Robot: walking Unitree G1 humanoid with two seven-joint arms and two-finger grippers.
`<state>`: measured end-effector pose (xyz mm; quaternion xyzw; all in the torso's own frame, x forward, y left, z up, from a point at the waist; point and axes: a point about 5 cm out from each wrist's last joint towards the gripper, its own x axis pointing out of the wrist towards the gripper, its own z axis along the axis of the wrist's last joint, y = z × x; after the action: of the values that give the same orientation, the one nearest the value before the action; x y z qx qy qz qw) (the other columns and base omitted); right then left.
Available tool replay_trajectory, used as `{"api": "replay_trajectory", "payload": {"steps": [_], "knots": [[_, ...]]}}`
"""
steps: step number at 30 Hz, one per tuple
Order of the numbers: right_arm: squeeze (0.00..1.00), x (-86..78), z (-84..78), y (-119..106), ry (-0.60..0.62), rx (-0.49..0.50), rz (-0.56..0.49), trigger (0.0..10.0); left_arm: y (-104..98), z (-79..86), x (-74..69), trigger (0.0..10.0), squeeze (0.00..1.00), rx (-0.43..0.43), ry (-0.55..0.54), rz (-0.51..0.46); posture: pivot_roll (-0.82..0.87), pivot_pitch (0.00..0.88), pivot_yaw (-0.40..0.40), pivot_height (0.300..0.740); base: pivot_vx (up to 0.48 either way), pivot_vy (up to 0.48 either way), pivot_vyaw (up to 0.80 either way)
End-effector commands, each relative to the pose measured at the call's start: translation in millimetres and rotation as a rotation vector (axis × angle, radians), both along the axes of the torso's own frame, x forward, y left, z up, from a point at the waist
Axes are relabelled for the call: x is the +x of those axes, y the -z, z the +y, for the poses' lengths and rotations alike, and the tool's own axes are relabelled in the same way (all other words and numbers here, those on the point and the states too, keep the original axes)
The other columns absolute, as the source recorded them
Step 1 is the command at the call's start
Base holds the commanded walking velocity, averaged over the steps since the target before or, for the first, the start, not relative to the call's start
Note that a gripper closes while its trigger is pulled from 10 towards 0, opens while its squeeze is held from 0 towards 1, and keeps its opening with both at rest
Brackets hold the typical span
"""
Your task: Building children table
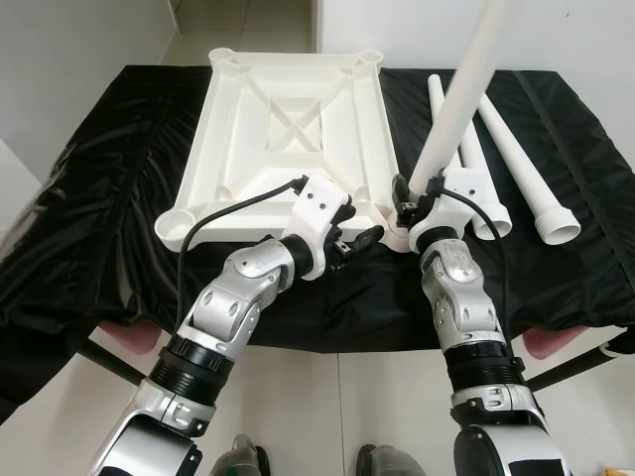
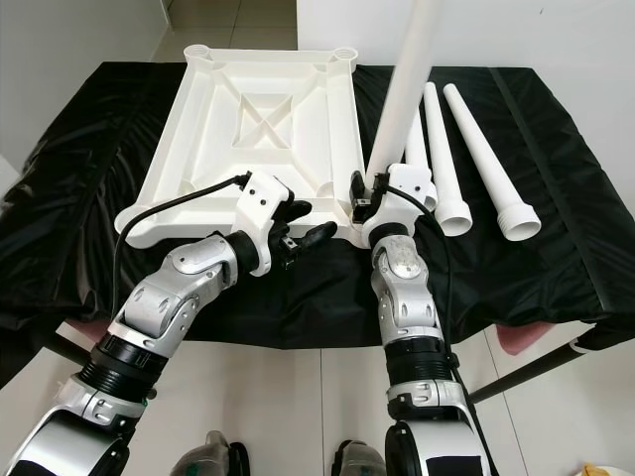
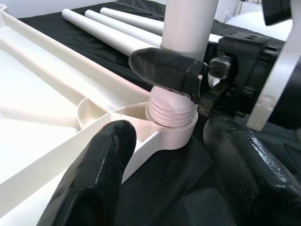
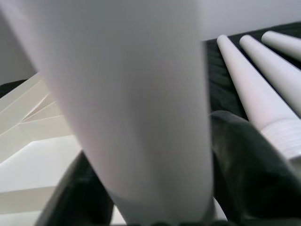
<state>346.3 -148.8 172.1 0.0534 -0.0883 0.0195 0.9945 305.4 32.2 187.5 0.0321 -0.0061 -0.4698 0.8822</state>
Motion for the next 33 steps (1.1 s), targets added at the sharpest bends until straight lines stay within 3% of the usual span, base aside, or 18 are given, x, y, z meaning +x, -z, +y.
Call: {"api": "replay_trajectory", "payload": {"steps": [1, 5, 6, 10, 17, 21, 33], "knots": [[1.00, -1.4, -6.4, -1.4, -0.011, 0.008, -0.008, 10.0, -0.1, -2.3, -2.0, 10.0, 0.00, 0.014, 0.040, -0.011, -0.06, 0.089, 0.047, 0.740, 0.000, 0.000, 0.00], [1.00, -1.0, -10.6, -5.1, -0.032, -0.004, -0.025, 10.0, 0.1, -1.9, -2.4, 10.0, 0.00, 0.014, 0.041, -0.011, -0.06, 0.089, 0.047, 0.740, 0.000, 0.000, 0.00], [0.00, -0.5, -14.3, -7.4, -0.087, -0.023, -0.028, 10.0, 0.1, -1.6, -2.7, 10.0, 0.00, 0.016, 0.044, -0.011, -0.06, 0.089, 0.047, 0.740, 0.000, 0.000, 0.00], [0.00, -1.5, -27.2, -14.2, -0.328, -0.155, -0.046, 10.0, 0.2, -1.8, -4.0, 10.0, 0.00, 0.024, 0.060, -0.014, -0.06, 0.086, 0.048, 0.740, 0.000, 0.000, 0.00], [0.00, -0.4, -35.2, -12.0, -0.452, -0.197, -0.018, 10.0, -0.2, -2.3, -5.5, 10.0, 0.00, 0.027, 0.072, -0.016, -0.06, 0.086, 0.048, 0.740, 0.000, 0.000, 0.00], [0.00, 4.7, -37.9, -10.3, -0.602, -0.232, 0.021, 10.0, -0.9, -2.6, -6.0, 10.0, 0.00, 0.026, 0.077, -0.018, -0.05, 0.079, 0.049, 0.740, 0.000, 0.000, 0.00], [0.00, 23.6, -41.3, -19.2, -0.612, -0.277, 0.020, 10.0, -2.5, -2.1, -6.3, 10.0, 0.00, 0.025, 0.078, -0.020, -0.04, 0.070, 0.047, 0.740, 0.000, 0.000, 0.00]]}}
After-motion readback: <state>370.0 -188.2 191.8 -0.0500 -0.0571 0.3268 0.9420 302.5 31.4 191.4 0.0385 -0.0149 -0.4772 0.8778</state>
